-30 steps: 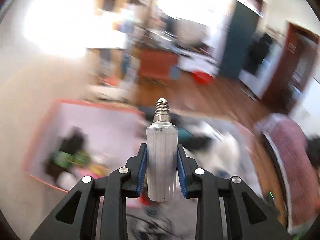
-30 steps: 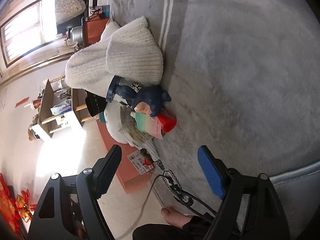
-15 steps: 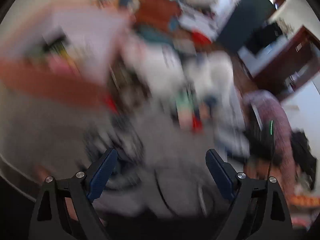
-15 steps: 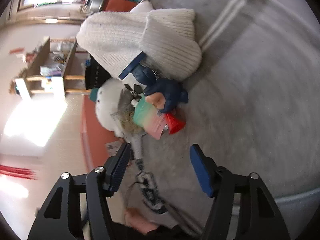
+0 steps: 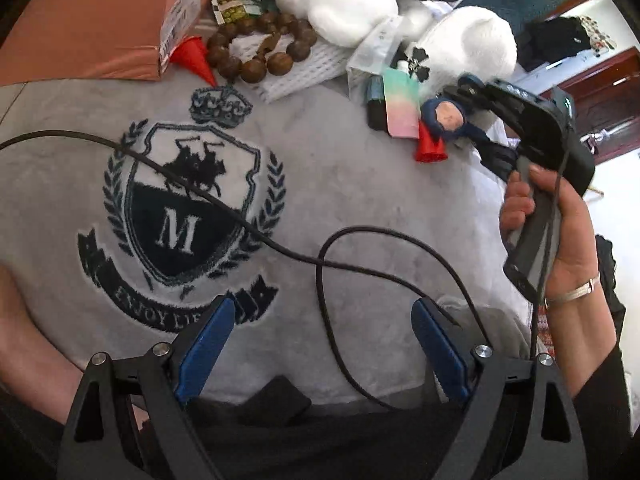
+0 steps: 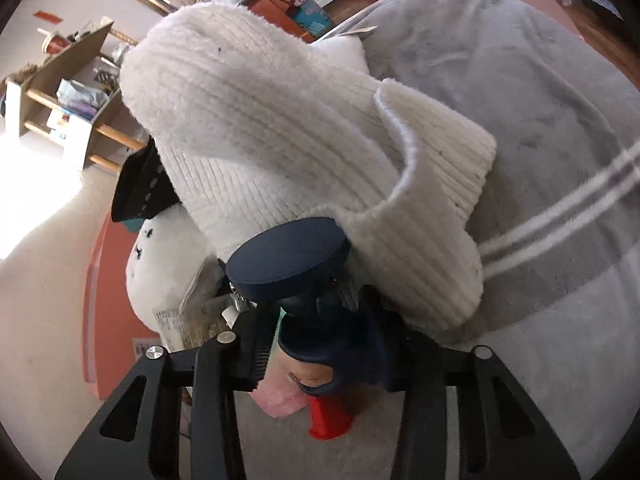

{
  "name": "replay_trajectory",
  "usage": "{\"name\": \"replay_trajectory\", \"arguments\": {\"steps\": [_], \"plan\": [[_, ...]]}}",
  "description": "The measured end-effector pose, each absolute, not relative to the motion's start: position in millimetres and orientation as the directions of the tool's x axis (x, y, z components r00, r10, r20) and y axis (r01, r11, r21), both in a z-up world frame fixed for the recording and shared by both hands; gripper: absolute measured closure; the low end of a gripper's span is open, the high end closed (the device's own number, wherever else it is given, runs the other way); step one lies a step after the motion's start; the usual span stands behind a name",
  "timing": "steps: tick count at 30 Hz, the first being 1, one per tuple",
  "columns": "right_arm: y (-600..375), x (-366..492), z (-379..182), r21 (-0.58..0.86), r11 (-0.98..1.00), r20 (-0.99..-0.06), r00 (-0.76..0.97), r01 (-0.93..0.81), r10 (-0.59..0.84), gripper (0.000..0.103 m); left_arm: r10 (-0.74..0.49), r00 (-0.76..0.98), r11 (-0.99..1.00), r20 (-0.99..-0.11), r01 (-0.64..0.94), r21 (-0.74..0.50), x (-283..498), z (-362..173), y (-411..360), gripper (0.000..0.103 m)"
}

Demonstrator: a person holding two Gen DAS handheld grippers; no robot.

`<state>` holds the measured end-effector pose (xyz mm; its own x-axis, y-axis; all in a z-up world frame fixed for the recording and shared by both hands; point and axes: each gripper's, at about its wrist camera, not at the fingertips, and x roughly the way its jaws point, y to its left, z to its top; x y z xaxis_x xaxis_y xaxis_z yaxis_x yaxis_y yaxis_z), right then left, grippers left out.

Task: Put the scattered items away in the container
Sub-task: 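Grasp the blue doll toy with the right gripper and drop it into the box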

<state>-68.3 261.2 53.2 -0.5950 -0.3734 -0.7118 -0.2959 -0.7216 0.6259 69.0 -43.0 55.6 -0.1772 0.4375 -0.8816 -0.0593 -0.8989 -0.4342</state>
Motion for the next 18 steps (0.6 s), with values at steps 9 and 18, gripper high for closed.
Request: {"name": "replay_trajectory", "arguments": {"steps": [9,18], "plan": [[227,-33,143,0.76,-0.629,-0.546,-0.683,-0.16,-0.486,0.082,0.461,-0.174,-0.887,-0.87,-0.05,-0.459,71,56,-37,0.013],[35,-72,307,0.713,-0.656,-0.451,-0.556,0.246,-0.698,0.082,0.5,-0.172,-0.863,-0.849,-0.013,-0.505,76,56,-47,0.013]]}}
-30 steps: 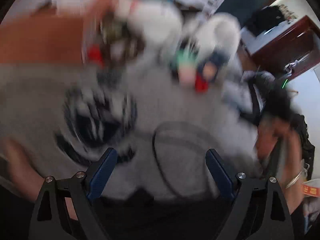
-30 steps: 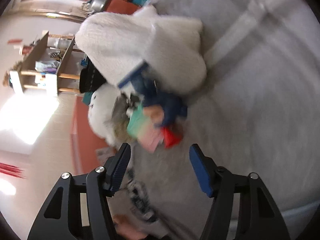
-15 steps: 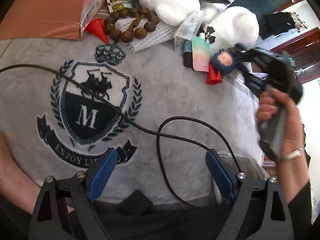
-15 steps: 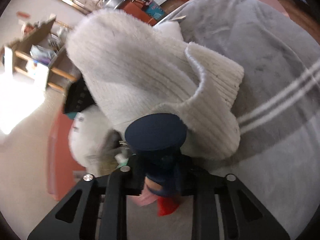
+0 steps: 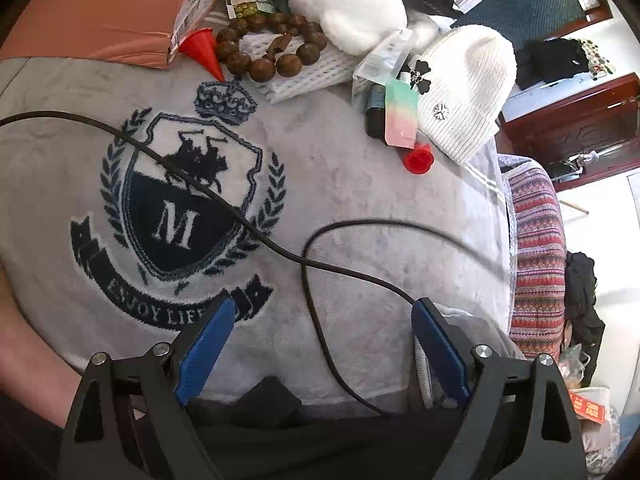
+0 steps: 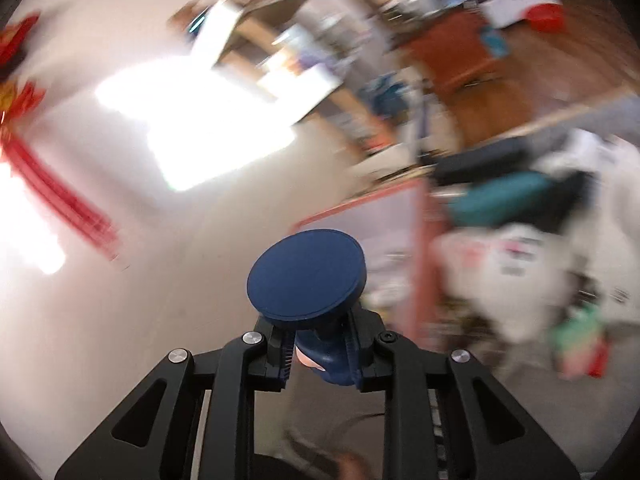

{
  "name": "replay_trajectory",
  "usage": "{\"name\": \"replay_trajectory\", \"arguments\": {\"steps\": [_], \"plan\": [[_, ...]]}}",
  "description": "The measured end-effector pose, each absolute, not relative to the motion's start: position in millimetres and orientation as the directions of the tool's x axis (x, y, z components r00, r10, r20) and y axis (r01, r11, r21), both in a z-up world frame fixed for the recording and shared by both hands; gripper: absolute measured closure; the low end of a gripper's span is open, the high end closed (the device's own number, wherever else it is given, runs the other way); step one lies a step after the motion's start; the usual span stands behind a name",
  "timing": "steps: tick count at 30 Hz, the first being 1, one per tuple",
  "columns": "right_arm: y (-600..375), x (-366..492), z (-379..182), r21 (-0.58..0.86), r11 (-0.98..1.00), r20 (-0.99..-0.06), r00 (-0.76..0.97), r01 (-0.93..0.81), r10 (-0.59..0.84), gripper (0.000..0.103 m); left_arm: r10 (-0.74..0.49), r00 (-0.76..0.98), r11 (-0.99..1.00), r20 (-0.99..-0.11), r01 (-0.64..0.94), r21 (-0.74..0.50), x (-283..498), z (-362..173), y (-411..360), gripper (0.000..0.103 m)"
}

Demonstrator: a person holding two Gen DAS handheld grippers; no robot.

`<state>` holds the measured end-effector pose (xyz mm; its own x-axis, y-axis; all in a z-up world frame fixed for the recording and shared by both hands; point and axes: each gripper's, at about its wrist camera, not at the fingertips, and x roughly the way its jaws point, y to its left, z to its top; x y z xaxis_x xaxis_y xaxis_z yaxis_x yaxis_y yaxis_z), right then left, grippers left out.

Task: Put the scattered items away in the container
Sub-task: 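Grasp the blue doll toy with the right gripper and drop it into the box, then grasp the green bottle with the right gripper and drop it into the box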

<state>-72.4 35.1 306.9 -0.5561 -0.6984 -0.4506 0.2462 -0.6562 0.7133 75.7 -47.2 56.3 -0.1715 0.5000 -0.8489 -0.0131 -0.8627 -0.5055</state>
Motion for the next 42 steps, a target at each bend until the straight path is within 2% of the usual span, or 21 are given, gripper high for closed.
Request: {"name": "replay_trajectory", "arguments": {"steps": [1,4,7,10,15,19,21,22,24,25,26,28,35,38,42], "plan": [[16,-80,318,0.675,-0.688,-0.482,-0.547,0.267,-0.685,0.076,0.504,-0.171,-0.86,-0.847,-0.008,-0.51,75,56,-49,0.013],[-19,-84,332,0.542,-0.785,-0.573,-0.551,0.3,-0.606,0.04,0.511,-0.171,-0.854,-0.842,0.011,-0.521,74,56,-52,0.013],[-3,-70,323,0.5,-0.816,-0.601,-0.564,0.288,-0.567,0.039,0.516,-0.169,-0.85,-0.84,0.023,-0.526,72,53,-52,0.013],[35,-76,299,0.497,-0.845,-0.646,-0.567,0.197,-0.512,0.039,0.509,-0.164,-0.855,-0.845,0.019,-0.518,72,52,-49,0.013],[99,-81,209,0.377,-0.926,-0.808,-0.478,0.031,-0.345,0.039,0.502,-0.158,-0.86,-0.85,0.014,-0.51,71,50,-45,0.013],[126,-90,130,0.258,-0.966,-0.907,-0.351,-0.027,-0.233,0.039,0.494,-0.146,-0.864,-0.857,0.029,-0.503,69,46,-45,0.013],[126,-96,100,0.197,-0.98,-0.935,-0.304,-0.007,-0.185,0.033,0.489,-0.141,-0.867,-0.861,0.032,-0.498,68,44,-44,0.013],[124,-100,90,0.162,-0.987,-0.944,-0.29,0.012,-0.158,0.024,0.486,-0.138,-0.868,-0.863,0.032,-0.495,67,43,-43,0.013],[120,-108,70,0.061,-0.996,-0.959,-0.274,0.057,-0.075,0.022,0.482,-0.132,-0.871,-0.866,0.033,-0.49,66,42,-42,0.013],[119,-111,63,0.042,-0.997,-0.962,-0.268,0.071,-0.059,0.024,0.479,-0.13,-0.873,-0.868,0.034,-0.487,66,41,-41,0.013],[120,-114,58,0.042,-0.996,-0.963,-0.262,0.079,-0.061,0.052,0.477,-0.129,-0.874,-0.869,0.036,-0.485,65,41,-41,0.013],[128,-116,56,0.079,-0.995,-0.961,-0.26,0.059,-0.092,0.057,0.475,-0.128,-0.875,-0.871,0.038,-0.483,65,40,-41,0.013],[158,-96,93,0.186,-0.983,-0.936,-0.304,-0.005,-0.176,0.09,0.478,-0.141,-0.874,-0.867,0.025,-0.485,67,44,-40,0.013],[167,-87,116,0.257,-0.966,-0.915,-0.33,-0.036,-0.231,0.094,0.484,-0.145,-0.87,-0.863,0.029,-0.493,67,45,-42,0.013],[148,-72,162,0.269,-0.963,-0.886,-0.39,0.008,-0.25,0.094,0.494,-0.145,-0.864,-0.857,0.032,-0.503,69,45,-45,0.013]]}}
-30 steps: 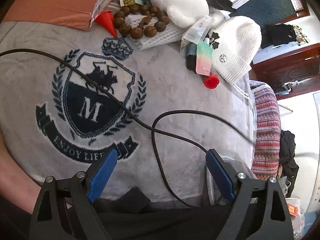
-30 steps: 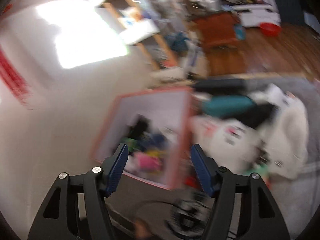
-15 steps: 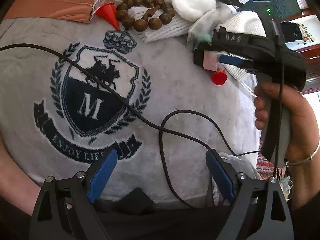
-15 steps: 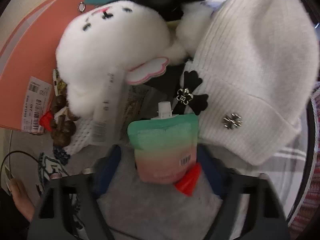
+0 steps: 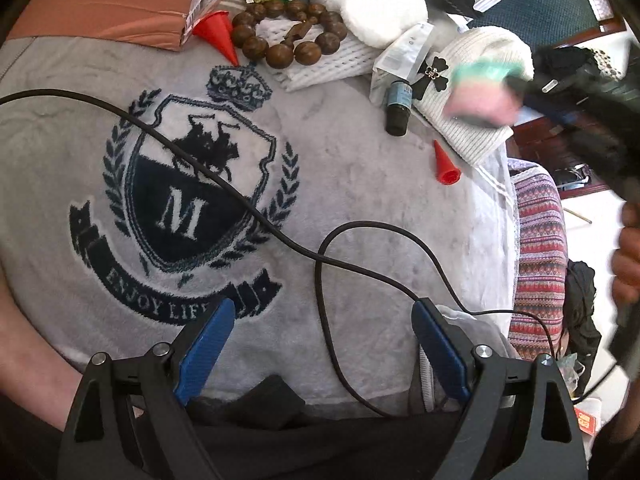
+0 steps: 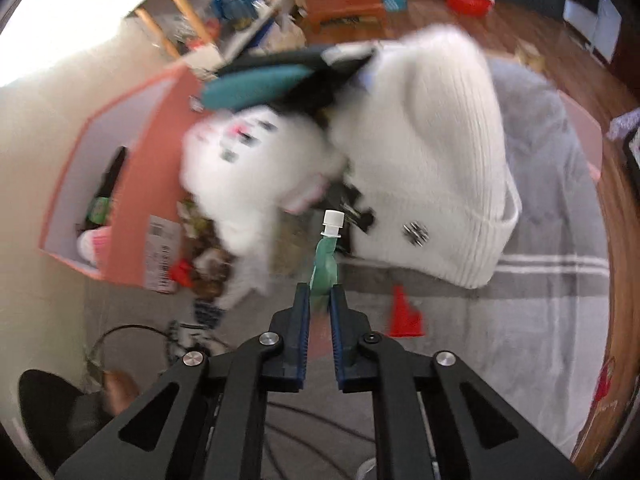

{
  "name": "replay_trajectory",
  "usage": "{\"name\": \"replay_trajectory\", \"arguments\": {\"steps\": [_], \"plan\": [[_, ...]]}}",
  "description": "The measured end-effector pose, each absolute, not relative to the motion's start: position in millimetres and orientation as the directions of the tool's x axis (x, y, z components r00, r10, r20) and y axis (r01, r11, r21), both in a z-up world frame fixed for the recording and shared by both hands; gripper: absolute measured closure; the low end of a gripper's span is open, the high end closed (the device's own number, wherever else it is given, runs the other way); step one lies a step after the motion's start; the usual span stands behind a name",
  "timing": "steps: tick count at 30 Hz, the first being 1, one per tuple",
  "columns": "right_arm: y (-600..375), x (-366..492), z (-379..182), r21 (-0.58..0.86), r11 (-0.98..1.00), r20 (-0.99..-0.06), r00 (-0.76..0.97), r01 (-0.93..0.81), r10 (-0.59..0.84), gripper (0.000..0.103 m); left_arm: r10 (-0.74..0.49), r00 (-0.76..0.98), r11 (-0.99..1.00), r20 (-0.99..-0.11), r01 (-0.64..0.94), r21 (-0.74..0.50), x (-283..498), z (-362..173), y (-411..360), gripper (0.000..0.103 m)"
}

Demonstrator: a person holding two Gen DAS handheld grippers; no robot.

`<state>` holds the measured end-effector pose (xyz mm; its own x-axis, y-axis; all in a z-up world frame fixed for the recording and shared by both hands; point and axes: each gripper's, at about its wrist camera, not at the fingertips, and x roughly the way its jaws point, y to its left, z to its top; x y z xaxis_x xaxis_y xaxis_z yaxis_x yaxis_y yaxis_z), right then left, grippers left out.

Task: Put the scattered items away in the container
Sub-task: 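Grasp the green bottle with the right gripper and drop it into the box, then grasp the small dark bottle with the right gripper and drop it into the pink box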

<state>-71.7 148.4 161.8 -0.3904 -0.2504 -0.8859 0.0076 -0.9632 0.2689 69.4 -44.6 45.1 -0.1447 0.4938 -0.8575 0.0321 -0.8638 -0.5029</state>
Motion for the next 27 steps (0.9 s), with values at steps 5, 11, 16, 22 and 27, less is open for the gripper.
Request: {"name": "replay_trajectory", "arguments": {"steps": [5,11,16,22,27], "plan": [[85,-59,243,0.362,-0.916,-0.792,-0.461,0.172,-0.4,0.094,0.502,-0.144,-0.86,-0.853,0.027,-0.51,71,45,-45,0.013],[-16,-72,314,0.442,-0.819,-0.635,-0.516,0.368,-0.574,0.089,0.51,-0.137,-0.854,-0.849,0.031,-0.519,69,45,-46,0.013],[-42,-73,321,0.358,-0.853,-0.624,-0.582,0.379,-0.521,0.034,0.514,-0.136,-0.851,-0.847,0.044,-0.523,69,44,-47,0.013],[30,-62,236,0.228,-0.946,-0.806,-0.501,0.23,-0.316,0.041,0.504,-0.136,-0.858,-0.853,0.035,-0.513,70,44,-44,0.013],[95,-67,124,0.171,-0.983,-0.937,-0.298,0.059,-0.181,0.043,0.5,-0.131,-0.86,-0.856,0.04,-0.508,69,42,-43,0.013]]}}
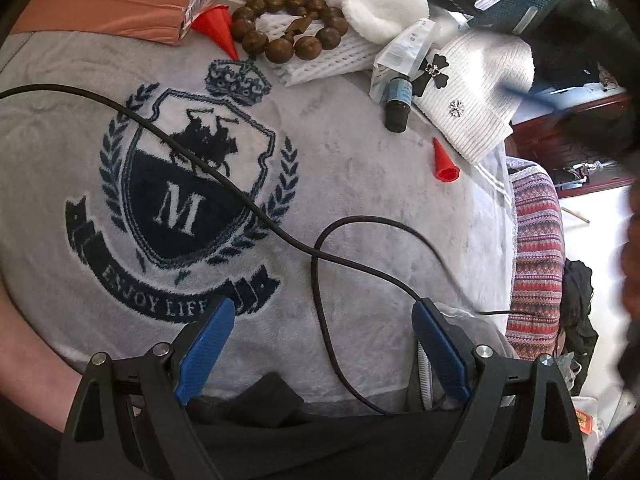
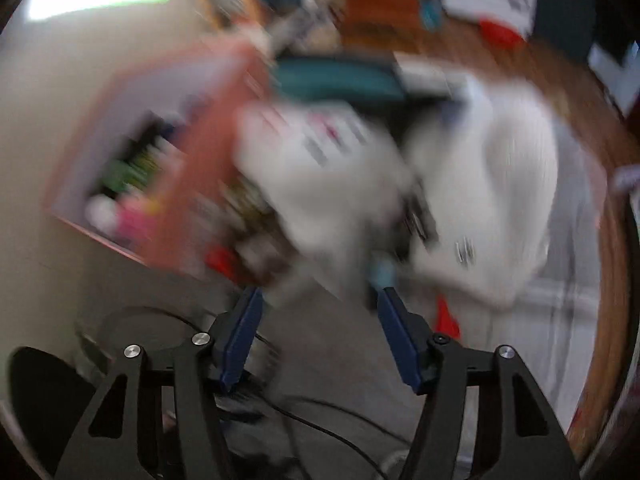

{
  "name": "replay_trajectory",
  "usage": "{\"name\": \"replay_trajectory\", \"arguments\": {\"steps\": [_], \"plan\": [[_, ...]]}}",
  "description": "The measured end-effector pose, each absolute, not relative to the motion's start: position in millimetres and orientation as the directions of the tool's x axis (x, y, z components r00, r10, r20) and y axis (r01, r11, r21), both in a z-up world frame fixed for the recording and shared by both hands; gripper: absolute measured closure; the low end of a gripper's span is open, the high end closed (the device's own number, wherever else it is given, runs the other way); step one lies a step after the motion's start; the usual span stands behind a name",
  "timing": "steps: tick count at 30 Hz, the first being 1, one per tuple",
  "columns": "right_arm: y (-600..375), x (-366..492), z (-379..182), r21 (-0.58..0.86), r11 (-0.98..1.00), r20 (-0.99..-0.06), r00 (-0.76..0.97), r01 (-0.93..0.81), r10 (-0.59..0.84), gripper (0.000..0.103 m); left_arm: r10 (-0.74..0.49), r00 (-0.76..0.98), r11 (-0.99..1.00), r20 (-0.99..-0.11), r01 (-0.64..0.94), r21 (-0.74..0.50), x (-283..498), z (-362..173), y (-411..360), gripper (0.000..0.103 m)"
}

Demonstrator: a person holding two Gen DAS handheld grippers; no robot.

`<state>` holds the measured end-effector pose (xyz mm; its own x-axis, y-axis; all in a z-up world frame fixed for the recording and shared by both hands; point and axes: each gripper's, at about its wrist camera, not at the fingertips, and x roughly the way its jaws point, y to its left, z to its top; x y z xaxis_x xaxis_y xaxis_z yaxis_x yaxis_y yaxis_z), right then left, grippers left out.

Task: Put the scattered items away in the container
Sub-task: 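Grasp the small dark bottle with the right gripper and drop it into the pink box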

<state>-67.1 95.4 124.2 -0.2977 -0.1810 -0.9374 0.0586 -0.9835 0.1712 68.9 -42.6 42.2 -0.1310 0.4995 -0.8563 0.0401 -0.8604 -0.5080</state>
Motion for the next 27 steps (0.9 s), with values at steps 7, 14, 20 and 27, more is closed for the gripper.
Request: {"name": "replay_trajectory", "arguments": {"steps": [7,14,20,27], "plan": [[117,-97,49,0.169,-0.984,-0.957,-0.248,-0.05,-0.151,0.051,0.496,-0.123,-0.862,-0.859,0.05,-0.505,67,39,-42,0.013],[138,-108,26,0.236,-0.964,-0.95,-0.239,-0.122,-0.203,0.08,0.49,-0.117,-0.865,-0.864,0.056,-0.498,66,37,-39,0.012],[144,-75,83,0.335,-0.937,-0.916,-0.269,-0.095,-0.299,0.08,0.486,-0.121,-0.869,-0.865,0.041,-0.494,68,40,-36,0.013],[49,-58,248,0.443,-0.872,-0.756,-0.436,0.208,-0.488,0.08,0.502,-0.122,-0.859,-0.856,0.044,-0.51,73,42,-39,0.012]]}}
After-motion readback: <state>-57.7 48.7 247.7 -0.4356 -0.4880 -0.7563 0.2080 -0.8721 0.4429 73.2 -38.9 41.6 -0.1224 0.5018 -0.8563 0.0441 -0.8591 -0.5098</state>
